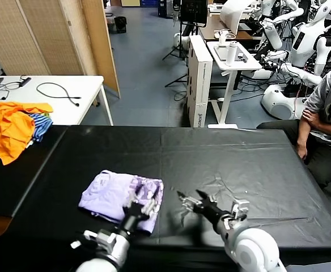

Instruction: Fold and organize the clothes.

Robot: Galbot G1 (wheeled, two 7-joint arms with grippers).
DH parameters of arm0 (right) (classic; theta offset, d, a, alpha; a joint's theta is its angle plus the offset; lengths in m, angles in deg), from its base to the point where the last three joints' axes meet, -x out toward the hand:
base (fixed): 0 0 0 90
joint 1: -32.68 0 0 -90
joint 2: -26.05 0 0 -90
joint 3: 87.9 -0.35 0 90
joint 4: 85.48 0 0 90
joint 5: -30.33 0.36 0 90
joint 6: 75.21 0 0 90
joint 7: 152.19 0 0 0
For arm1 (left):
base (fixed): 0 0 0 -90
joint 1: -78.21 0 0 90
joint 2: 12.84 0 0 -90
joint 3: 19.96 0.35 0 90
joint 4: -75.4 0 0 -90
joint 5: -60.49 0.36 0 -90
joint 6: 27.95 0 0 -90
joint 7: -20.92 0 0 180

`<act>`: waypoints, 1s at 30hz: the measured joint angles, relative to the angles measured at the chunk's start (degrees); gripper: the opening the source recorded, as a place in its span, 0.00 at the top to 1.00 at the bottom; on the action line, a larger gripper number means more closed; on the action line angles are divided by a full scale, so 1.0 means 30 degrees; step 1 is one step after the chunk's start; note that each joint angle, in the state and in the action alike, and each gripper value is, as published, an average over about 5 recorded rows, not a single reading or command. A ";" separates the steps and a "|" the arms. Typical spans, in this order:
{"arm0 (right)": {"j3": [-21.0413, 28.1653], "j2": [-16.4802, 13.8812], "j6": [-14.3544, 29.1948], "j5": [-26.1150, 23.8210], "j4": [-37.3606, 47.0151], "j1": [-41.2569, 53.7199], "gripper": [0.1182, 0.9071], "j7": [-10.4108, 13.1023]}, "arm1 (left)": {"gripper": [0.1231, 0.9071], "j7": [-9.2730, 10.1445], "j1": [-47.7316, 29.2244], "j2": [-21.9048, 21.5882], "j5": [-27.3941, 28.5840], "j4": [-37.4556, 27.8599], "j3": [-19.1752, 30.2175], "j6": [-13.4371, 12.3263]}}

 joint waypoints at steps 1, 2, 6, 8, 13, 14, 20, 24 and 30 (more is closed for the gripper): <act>0.0265 0.0022 -0.0080 0.0222 0.0135 0.0163 0.00 0.0054 | 0.16 0.0025 -0.0125 -0.0167 -0.0299 0.0118 -0.0361 -0.0074; 0.0563 0.0071 -0.0163 0.0439 0.0284 0.0343 0.00 0.0120 | 0.11 0.0063 -0.0250 -0.0353 -0.0632 0.0203 -0.0773 -0.0088; 0.1863 0.0447 -0.0458 0.1278 0.0956 0.1100 0.00 0.0449 | 0.01 0.0218 -0.0547 -0.1048 -0.1588 0.0291 -0.2549 -0.0021; 0.2468 0.0668 -0.0524 0.1601 0.1292 0.1439 0.00 0.0592 | 0.00 0.0227 -0.0502 -0.1229 -0.1678 0.0316 -0.3245 -0.0022; 0.3679 0.1238 -0.0515 0.1740 0.2142 0.2038 0.11 0.0802 | 0.00 0.0159 -0.0151 -0.1188 -0.1412 0.0355 -0.4099 0.0006; 0.3827 0.1321 -0.0501 0.1700 0.2281 0.2085 0.16 0.0842 | 0.00 0.0143 -0.0090 -0.1167 -0.1321 0.0334 -0.4193 0.0021; 0.4054 0.1504 -0.0389 0.1368 0.2847 0.2144 0.63 0.0914 | 0.00 0.0115 0.0115 -0.1146 -0.1159 0.0189 -0.4600 0.0022; 0.3916 0.1505 -0.0353 0.1300 0.3070 0.2286 0.91 0.0933 | 0.00 0.0122 0.0122 -0.1079 -0.1168 0.0104 -0.4671 0.0013; 0.3252 0.1122 -0.0672 0.0839 0.3166 0.2795 0.97 0.1085 | 0.00 0.0133 0.0234 -0.0890 -0.1146 -0.0030 -0.4707 -0.0041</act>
